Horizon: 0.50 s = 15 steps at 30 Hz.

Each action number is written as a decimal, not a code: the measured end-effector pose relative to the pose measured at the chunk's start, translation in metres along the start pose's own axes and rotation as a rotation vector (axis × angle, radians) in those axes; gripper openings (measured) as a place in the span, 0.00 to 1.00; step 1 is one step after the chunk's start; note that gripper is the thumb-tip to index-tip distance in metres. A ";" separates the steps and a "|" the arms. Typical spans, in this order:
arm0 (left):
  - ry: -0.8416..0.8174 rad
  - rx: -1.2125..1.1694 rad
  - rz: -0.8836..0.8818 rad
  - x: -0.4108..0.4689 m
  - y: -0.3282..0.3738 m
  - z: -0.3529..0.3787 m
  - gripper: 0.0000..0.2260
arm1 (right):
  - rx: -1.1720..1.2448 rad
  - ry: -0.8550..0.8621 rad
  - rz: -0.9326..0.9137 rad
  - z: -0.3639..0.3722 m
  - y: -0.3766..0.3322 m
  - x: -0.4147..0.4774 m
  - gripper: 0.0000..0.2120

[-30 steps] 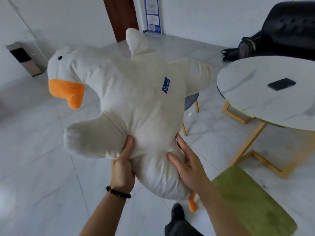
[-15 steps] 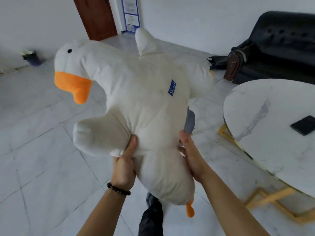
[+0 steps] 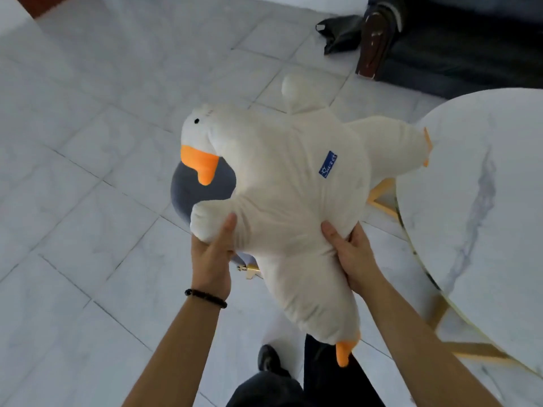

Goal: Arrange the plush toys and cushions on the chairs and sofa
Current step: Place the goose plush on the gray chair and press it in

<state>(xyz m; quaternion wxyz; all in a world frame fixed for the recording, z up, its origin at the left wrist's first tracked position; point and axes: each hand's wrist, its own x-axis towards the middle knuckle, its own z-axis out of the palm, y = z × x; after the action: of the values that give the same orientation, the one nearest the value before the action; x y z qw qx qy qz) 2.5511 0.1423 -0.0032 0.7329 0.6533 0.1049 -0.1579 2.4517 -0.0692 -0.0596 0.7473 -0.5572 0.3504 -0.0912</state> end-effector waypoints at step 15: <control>0.377 0.566 -0.171 0.187 -0.158 -0.004 0.22 | -0.397 -0.368 0.523 0.066 0.192 0.274 0.23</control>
<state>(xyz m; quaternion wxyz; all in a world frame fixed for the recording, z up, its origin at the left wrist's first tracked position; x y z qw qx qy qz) 2.6667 0.1134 -0.2174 0.4748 0.8370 0.2448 -0.1183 2.6462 -0.0933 -0.3382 0.6734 -0.5900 0.3515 0.2738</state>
